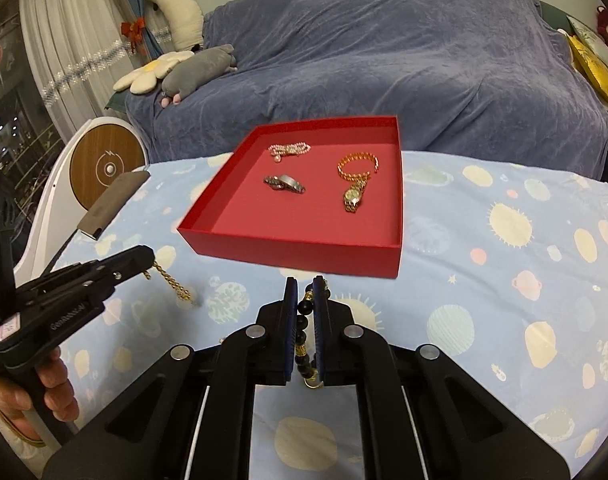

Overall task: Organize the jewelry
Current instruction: 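Grasp the dark beaded bracelet with the right tool, then carry the gold chain and beaded bracelet into the red box and open both tools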

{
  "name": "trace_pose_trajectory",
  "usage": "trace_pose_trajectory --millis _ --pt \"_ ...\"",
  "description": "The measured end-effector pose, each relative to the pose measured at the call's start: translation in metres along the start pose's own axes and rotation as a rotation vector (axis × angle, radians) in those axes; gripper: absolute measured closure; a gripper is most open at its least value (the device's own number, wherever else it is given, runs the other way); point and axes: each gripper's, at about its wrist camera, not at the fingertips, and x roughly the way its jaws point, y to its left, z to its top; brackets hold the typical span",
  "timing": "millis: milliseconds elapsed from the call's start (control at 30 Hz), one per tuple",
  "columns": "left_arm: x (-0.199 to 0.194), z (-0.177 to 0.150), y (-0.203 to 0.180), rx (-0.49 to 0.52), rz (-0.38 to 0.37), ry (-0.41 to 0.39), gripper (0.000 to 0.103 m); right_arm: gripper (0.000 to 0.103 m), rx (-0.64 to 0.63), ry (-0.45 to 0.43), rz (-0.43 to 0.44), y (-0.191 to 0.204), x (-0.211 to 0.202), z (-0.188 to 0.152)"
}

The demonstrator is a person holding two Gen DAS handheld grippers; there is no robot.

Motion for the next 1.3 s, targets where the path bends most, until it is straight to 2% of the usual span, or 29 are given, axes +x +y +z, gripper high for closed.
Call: trace_pose_trajectory --millis 233,333,500,667,833,1133,1267,1300 --pt "0.0 0.045 -0.02 0.057 0.01 -0.072 0.098 0.096 0.003 -0.068 0.008 0.0 -0.002 0.049" --pt "0.016 0.065 -0.021 0.043 -0.008 -0.067 0.098 0.096 0.007 -0.075 0.006 -0.001 0.011 0.067" --pt "0.05 0.085 -0.016 0.035 0.005 -0.055 0.098 0.096 0.016 -0.068 0.008 0.0 0.04 0.083" --pt "0.083 0.093 -0.006 0.02 0.018 -0.021 0.098 0.096 0.041 -0.035 0.017 -0.003 0.077 0.09" --pt "0.114 0.093 0.004 0.006 0.043 0.022 0.098 0.096 0.039 0.014 -0.009 -0.006 0.114 0.085" --pt "0.146 0.088 0.013 0.004 0.044 0.079 0.097 0.094 0.023 0.069 -0.046 -0.019 0.148 0.075" --pt "0.142 0.088 0.016 -0.011 0.064 0.077 0.086 0.088 0.004 0.041 -0.075 -0.019 0.138 0.077" --pt "0.138 0.088 0.018 -0.021 0.067 0.074 0.078 0.084 0.007 0.029 -0.076 -0.02 0.131 0.078"
